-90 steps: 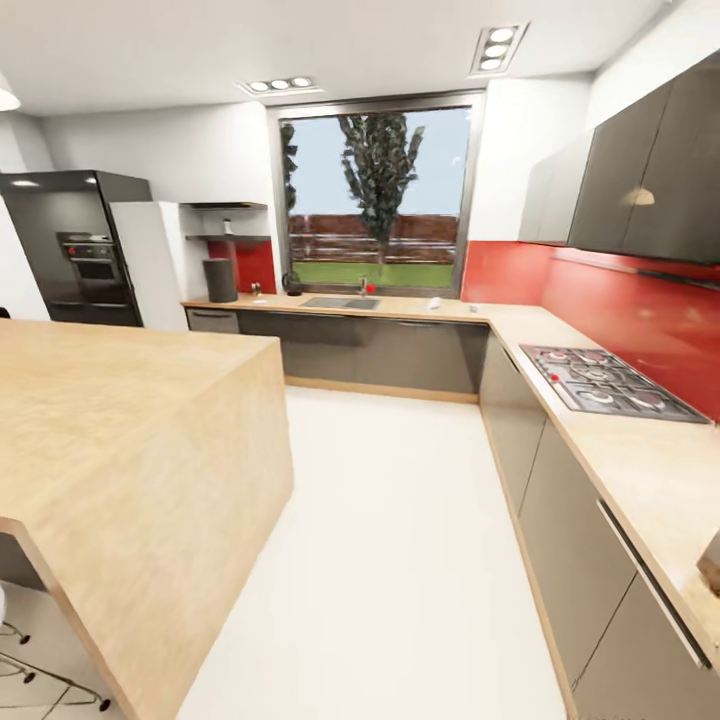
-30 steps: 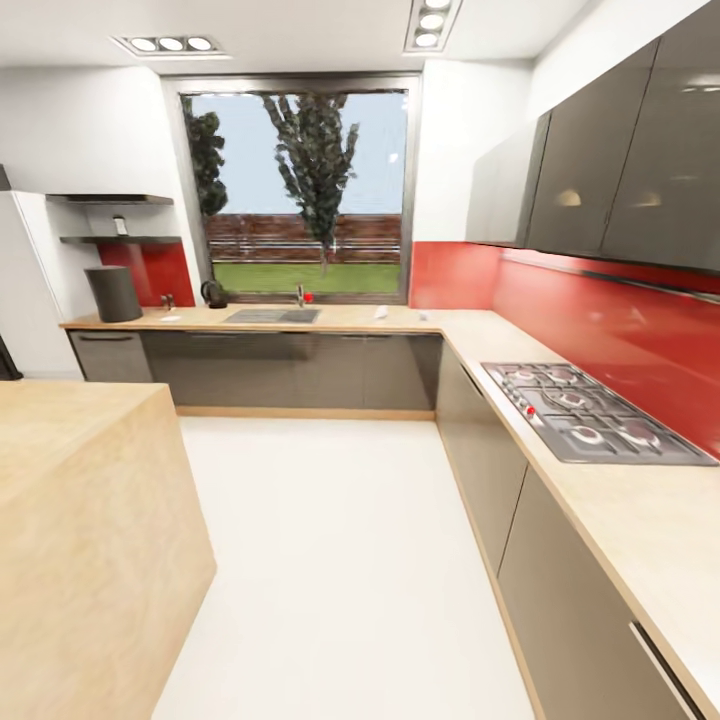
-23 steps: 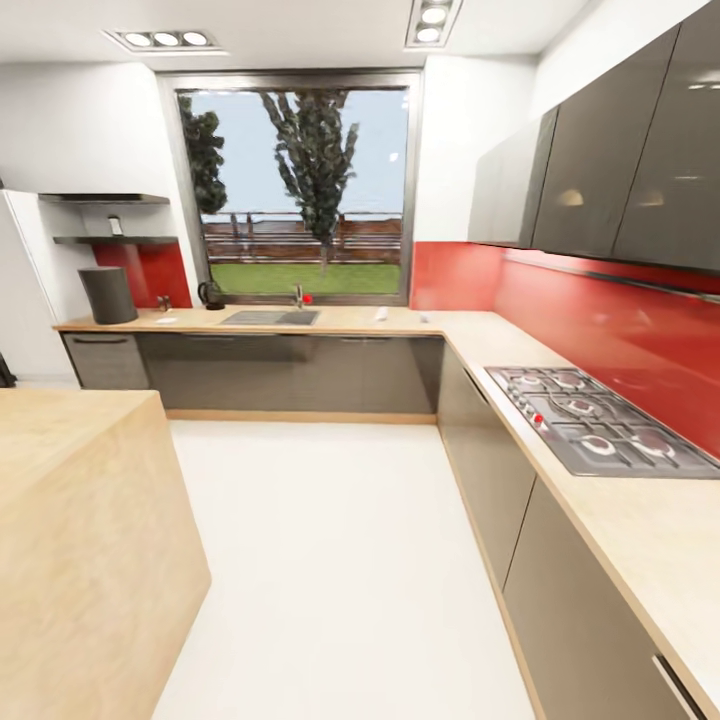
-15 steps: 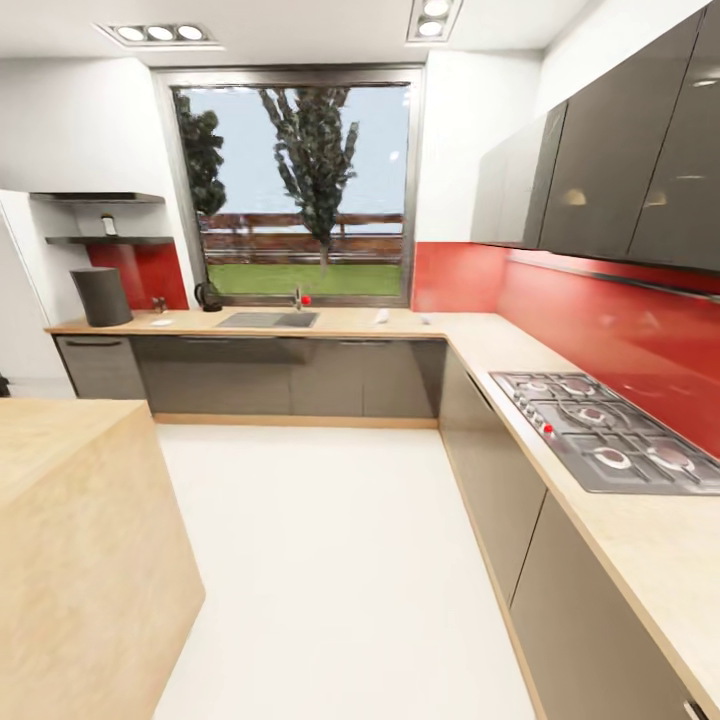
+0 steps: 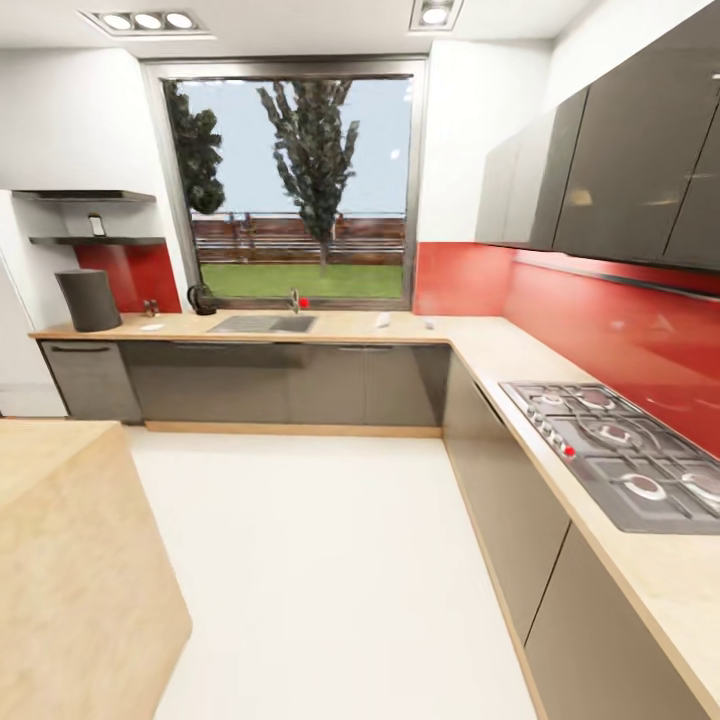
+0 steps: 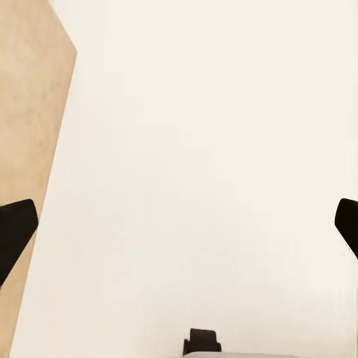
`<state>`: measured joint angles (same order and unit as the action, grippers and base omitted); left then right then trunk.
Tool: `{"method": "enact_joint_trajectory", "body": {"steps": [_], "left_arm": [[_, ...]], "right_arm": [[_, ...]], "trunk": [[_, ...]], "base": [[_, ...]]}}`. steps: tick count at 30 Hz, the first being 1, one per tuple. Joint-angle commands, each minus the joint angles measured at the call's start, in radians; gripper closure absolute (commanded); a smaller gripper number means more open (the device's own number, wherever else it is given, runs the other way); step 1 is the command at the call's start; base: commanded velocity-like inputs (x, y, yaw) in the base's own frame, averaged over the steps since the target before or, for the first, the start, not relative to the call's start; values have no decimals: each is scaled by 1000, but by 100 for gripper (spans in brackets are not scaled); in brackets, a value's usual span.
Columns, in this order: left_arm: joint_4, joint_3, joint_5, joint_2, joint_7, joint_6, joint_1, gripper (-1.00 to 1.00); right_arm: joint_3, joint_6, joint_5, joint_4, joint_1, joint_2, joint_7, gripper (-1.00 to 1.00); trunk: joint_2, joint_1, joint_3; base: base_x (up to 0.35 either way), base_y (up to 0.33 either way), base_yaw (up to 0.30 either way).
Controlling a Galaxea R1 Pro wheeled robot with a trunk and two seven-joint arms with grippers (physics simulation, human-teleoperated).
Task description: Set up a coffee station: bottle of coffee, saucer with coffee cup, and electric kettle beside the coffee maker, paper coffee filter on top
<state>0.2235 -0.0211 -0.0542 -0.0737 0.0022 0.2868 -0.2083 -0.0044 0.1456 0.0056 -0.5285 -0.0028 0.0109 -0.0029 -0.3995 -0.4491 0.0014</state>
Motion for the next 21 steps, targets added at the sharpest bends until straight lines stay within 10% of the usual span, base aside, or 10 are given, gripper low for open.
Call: {"method": "enact_joint_trajectory", "body": {"steps": [1, 21], "left_arm": [[-1, 0, -6, 0, 0, 3, 0, -100], [-1, -1, -5, 0, 0, 3, -1, -100]], "right_arm": [[0, 3, 1, 1, 0, 0, 0, -100], [0, 3, 1, 2, 0, -12, 0, -100]], "trunk": [[0, -1, 0], [0, -1, 0]], "base": [[336, 0, 0], [336, 46, 0]]}}
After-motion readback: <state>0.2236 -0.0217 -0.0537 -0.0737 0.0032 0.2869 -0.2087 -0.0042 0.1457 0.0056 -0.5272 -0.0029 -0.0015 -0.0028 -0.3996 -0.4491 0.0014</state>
